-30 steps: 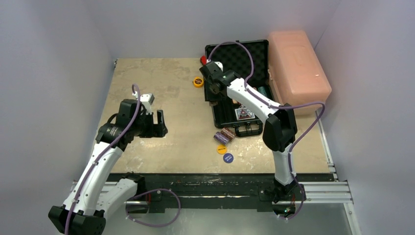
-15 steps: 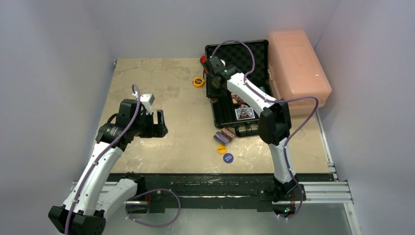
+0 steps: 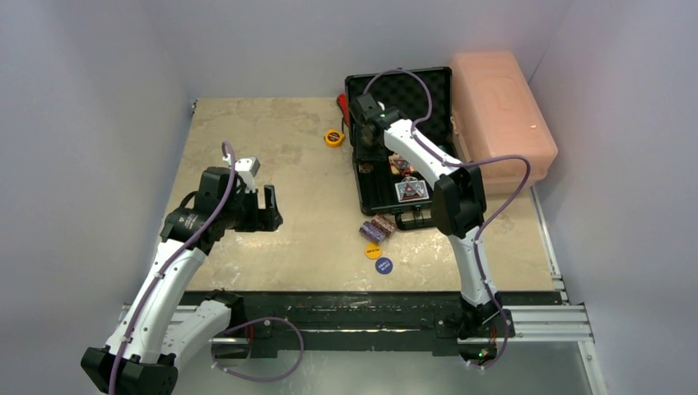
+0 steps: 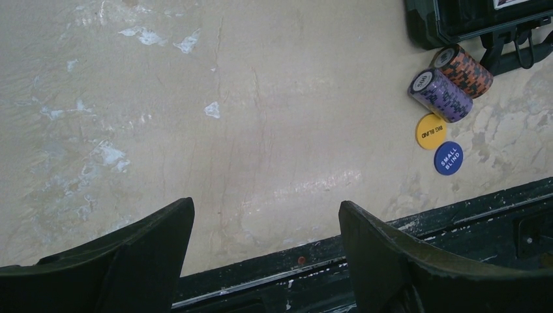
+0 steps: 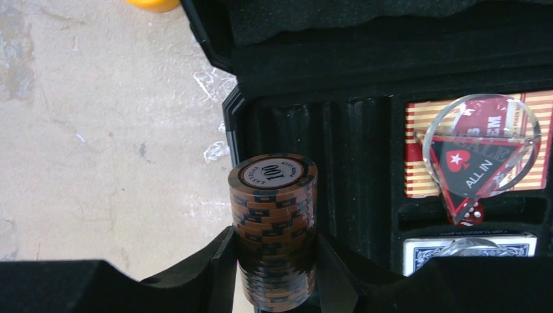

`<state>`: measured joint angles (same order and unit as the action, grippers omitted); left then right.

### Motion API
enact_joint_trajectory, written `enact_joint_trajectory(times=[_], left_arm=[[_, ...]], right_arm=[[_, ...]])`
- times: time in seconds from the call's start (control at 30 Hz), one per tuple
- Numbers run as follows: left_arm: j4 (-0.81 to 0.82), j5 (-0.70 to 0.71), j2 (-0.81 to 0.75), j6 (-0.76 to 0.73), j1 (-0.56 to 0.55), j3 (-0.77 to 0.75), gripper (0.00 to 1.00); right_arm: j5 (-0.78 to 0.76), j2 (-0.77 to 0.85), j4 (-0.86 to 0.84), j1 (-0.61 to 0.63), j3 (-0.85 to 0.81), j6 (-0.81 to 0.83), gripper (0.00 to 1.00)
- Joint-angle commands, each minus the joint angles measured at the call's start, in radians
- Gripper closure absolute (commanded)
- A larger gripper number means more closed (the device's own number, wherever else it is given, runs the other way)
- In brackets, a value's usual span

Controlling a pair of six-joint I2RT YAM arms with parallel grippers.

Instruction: Pack up texas hold em set

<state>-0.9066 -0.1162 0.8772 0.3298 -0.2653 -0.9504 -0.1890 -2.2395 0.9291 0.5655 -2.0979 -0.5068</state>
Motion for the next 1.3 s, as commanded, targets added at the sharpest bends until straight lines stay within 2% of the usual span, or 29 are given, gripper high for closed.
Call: enact_joint_trajectory(times=[0.0,1.13,1.27], left_arm=[[0.019,-0.014,-0.014,-0.003,-0.006,0.001,0.19],[0.02,-0.025,-0.023,-0.005,-0.006,0.005,0.19],[0.019,-0.026,-0.023,-0.004,-0.006,0.006,0.19]], right_arm=[[-0.006,0.005,-0.017,-0.009,-0.047,0.022,1.0],[0.002,-0.089,-0.005,-0.012,-0.115,0.045,1.0],[0.0,-0.091,-0.001,-0.013,-0.119,0.045,0.95]])
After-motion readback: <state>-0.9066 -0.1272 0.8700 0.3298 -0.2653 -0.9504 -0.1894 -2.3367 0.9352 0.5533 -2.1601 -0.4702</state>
